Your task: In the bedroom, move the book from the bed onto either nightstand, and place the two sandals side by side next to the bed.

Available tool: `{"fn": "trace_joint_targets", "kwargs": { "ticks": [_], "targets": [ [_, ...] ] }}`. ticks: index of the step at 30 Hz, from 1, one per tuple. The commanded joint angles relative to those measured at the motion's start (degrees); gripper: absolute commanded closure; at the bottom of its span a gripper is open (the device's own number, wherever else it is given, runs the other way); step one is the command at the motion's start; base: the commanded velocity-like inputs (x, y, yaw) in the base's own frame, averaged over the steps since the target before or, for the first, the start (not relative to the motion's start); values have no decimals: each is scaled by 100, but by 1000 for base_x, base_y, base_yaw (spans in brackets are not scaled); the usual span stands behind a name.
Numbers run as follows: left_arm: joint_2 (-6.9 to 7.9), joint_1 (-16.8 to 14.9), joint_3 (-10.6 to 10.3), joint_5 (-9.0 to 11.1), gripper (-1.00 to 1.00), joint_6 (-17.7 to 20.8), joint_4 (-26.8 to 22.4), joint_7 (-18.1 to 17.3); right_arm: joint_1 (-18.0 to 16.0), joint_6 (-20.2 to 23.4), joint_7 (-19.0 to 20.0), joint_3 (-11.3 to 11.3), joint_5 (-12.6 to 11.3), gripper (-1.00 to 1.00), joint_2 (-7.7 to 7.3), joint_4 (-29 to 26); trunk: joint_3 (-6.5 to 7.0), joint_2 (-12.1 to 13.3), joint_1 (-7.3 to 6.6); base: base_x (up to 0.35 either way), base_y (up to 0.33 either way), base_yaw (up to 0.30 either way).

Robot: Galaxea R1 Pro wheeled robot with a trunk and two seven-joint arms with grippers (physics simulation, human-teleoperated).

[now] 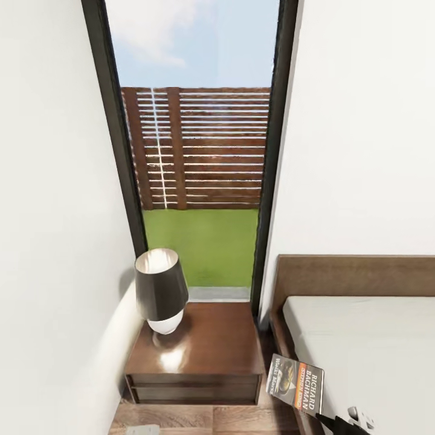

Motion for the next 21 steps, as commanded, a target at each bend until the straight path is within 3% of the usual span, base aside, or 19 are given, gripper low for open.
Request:
{"fn": "trace_joint_targets", "kwargs": {
  "ticks": [1,21],
  "targets": [
    [2,-6,-43,59,-100,-22,8,-13,-5,62,24,-64,-15,100,1,-3,-10,-8,5,328,0,0],
    [2,-6,-43,59,-100,-22,9,-14,-5,62,24,-64,-15,100,1,-3,-10,-8,5,328,0,0]
  ]
}}
